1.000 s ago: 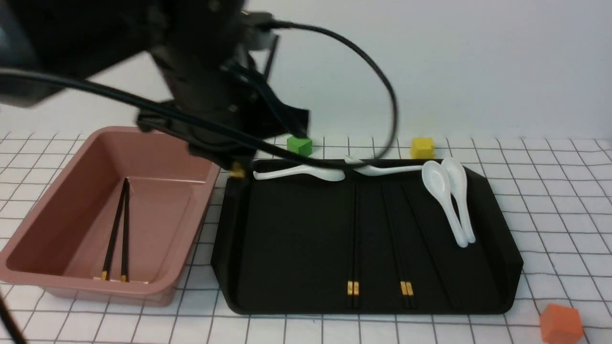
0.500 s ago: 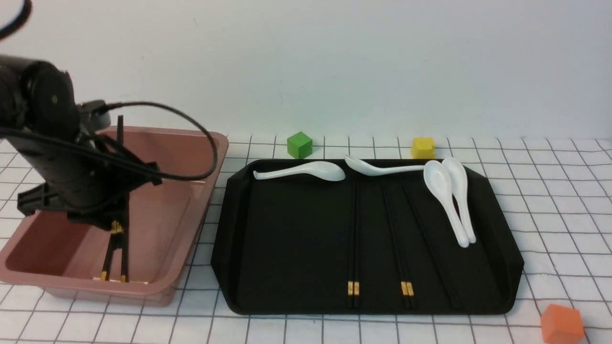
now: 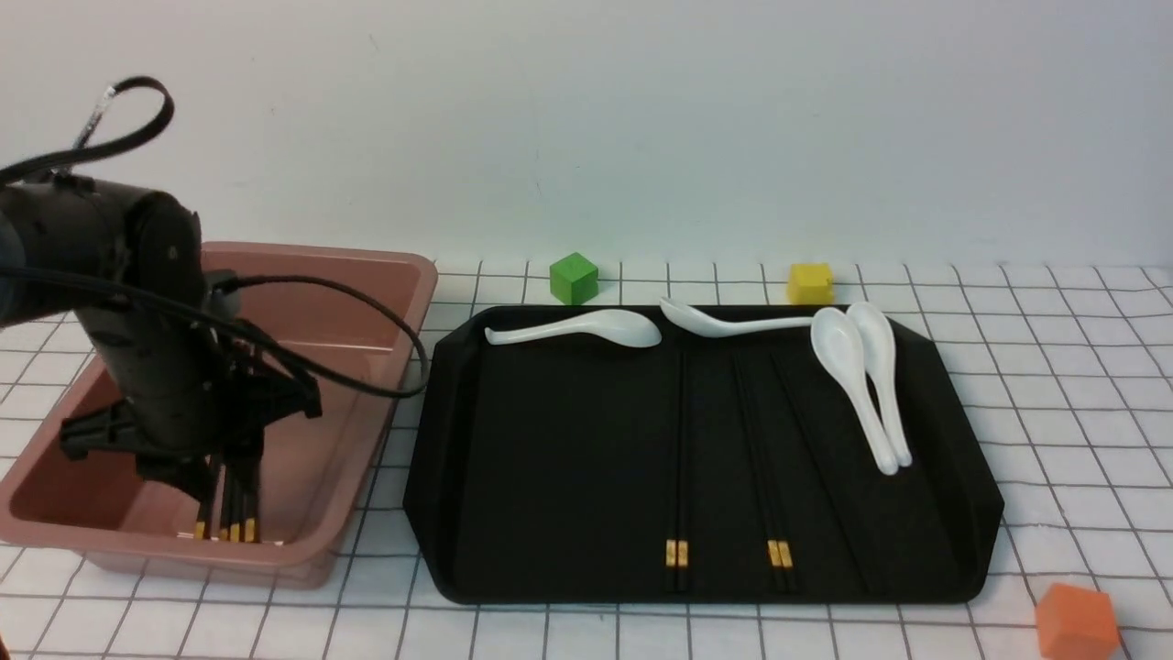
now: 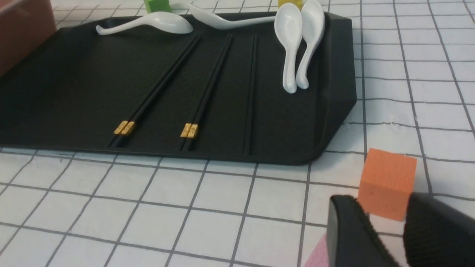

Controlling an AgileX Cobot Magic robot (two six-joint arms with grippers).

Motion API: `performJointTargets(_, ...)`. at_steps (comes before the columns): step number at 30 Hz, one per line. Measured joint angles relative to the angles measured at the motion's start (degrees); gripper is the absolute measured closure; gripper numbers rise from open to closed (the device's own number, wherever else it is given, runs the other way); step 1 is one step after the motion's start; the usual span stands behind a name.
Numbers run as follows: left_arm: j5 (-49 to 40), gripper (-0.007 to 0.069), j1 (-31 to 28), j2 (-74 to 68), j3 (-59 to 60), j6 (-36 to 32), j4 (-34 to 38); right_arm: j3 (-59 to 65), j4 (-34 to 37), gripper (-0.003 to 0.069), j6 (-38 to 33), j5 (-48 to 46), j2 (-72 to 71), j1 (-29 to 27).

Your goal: On white black tablecloth take chopsticks from black tray and put them in box.

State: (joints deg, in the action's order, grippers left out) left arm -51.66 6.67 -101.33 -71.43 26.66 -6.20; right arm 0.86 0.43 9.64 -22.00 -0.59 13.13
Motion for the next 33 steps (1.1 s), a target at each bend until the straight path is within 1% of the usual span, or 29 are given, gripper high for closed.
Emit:
performJointTargets(3,-3.5,0.0467,0.0,3.7,-1.6,-2.9,0.4,0.0,0.0,0.0419,0.0,0.0,0.0,0.0)
performJointTargets(4,-5.1,0.0527,0.0,7.6,-1.9,-4.5,0.6,0.0,0.0,0.0419,0.0,0.0,0.0,0.0)
performJointTargets(7,-7.0,0.0636,0.0,16.2,-0.8,-6.4,1.1,0.0,0.0,0.0419,0.0,0.0,0.0,0.0)
performJointTargets(11,-5.9,0.0637,0.0,28.4,4.7,-7.2,2.4,0.0,0.0,0.0419,0.0,0.0,0.0,0.0)
performJointTargets(12,-4.6,0.0637,0.0,32.9,7.9,-7.8,3.3,0.0,0.0,0.0419,0.0,0.0,0.0,0.0)
performJointTargets(15,-1.6,0.0637,0.0,43.2,16.1,-9.8,6.7,0.0,0.0,0.0419,0.0,0.0,0.0,0.0)
performJointTargets(17,1.9,0.0637,0.0,52.5,24.8,-11.5,11.3,0.0,0.0,0.0419,0.0,0.0,0.0,0.0)
performJointTargets(18,2.2,0.0637,0.0,53.4,24.8,-11.5,11.7,0.0,0.0,0.0419,0.0,0.0,0.0,0.0)
performJointTargets(20,7.9,0.0637,0.0,64.0,34.0,-13.3,17.7,0.0,0.0,0.0419,0.0,0.0,0.0,0.0)
performJointTargets(23,15.4,0.0637,0.0,76.6,44.2,-15.4,24.3,0.0,0.0,0.0419,0.0,0.0,0.0,0.0)
performJointTargets(25,22.2,0.0637,0.0,85.6,51.5,-16.5,27.6,0.0,0.0,0.0419,0.0,0.0,0.0,0.0)
performJointTargets(26,25.2,0.0637,0.0,90.1,54.0,-16.9,28.3,0.0,0.0,0.0419,0.0,0.0,0.0,0.0)
performJointTargets(30,31.1,0.0637,0.0,100.2,60.7,-17.7,29.2,0.0,0.0,0.0419,0.0,0.0,0.0,0.0)
performJointTargets(33,34.5,0.0637,0.0,101.9,63.3,-17.7,29.4,0.0,0.0,0.0419,0.0,0.0,0.0,0.0)
